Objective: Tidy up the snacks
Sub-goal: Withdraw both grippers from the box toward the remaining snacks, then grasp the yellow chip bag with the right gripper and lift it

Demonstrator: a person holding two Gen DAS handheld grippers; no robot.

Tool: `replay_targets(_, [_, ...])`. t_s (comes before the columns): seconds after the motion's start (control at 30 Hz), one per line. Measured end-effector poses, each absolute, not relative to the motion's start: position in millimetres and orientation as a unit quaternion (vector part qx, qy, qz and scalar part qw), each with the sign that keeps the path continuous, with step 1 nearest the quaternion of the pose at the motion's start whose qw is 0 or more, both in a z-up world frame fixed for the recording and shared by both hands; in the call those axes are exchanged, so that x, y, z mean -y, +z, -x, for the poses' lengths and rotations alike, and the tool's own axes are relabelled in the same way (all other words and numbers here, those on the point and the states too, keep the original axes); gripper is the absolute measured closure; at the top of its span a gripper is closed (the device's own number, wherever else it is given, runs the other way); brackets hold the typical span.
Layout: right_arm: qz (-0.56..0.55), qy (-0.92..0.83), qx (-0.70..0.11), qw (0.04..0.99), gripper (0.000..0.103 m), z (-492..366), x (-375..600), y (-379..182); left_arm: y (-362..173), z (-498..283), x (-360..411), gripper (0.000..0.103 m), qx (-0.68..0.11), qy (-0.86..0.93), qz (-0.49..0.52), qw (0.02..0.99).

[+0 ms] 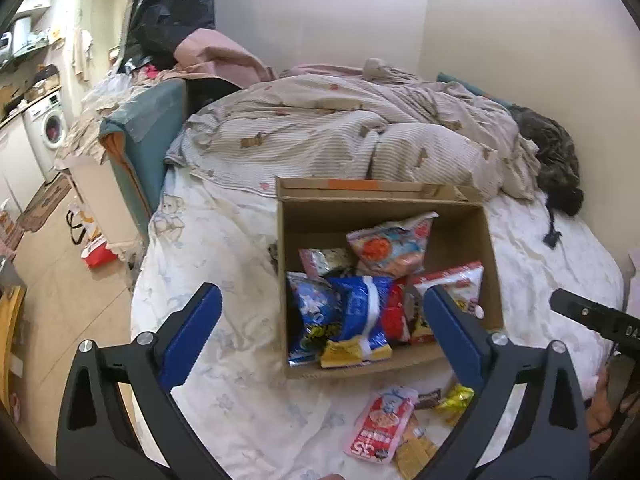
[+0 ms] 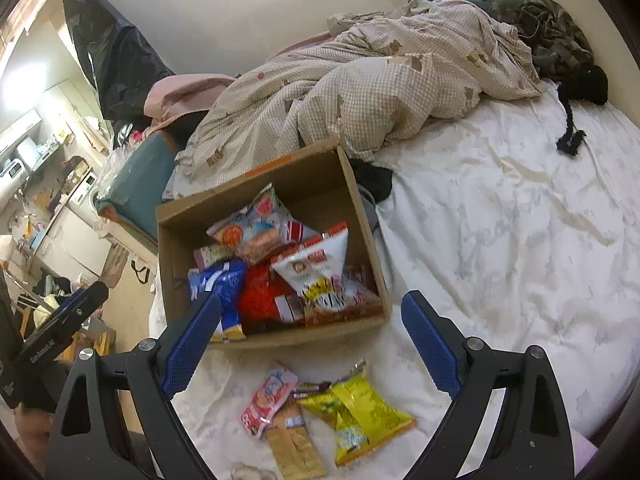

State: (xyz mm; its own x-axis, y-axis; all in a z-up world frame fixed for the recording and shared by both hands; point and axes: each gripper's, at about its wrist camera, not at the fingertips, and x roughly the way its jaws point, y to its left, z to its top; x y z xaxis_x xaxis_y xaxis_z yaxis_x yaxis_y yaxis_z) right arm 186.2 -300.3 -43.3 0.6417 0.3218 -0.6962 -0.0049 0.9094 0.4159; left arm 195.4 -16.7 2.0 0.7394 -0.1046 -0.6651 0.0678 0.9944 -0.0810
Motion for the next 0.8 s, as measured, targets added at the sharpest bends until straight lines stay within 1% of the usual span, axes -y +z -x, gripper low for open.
replay_targets(0.27, [-0.186, 0.077, -0.435, 0.878, 0.009, -168, 308, -54, -21, -179, 17, 0.003, -0.405, -0.027, 0.042, 0.913])
replay_targets(0.4, [-0.220, 0.064, -0.460, 0.858, 0.009, -166, 322, -70, -39, -175, 14, 0.003, -0.444, -0.022, 0.057, 0.894])
replay_targets(0.53, [-0.226, 0.039, -0.507, 0.831, 0.009, -171, 328, -93, -53, -175, 16, 0.003, -0.471, -0.020, 0.060, 0.880])
replay_targets(0.7, [-0.216, 0.046, -0.595, 0.772, 0.009, -184, 311, -138, -66, -178, 20, 0.003, -0.497, -0.026, 0.051, 0.866])
replay_targets(0.8, [-0.187, 0.064, -0.639, 0.743, 0.009, -193, 289, -161, -69, -179, 22, 0.003, -0.505, -0.032, 0.050, 0.861])
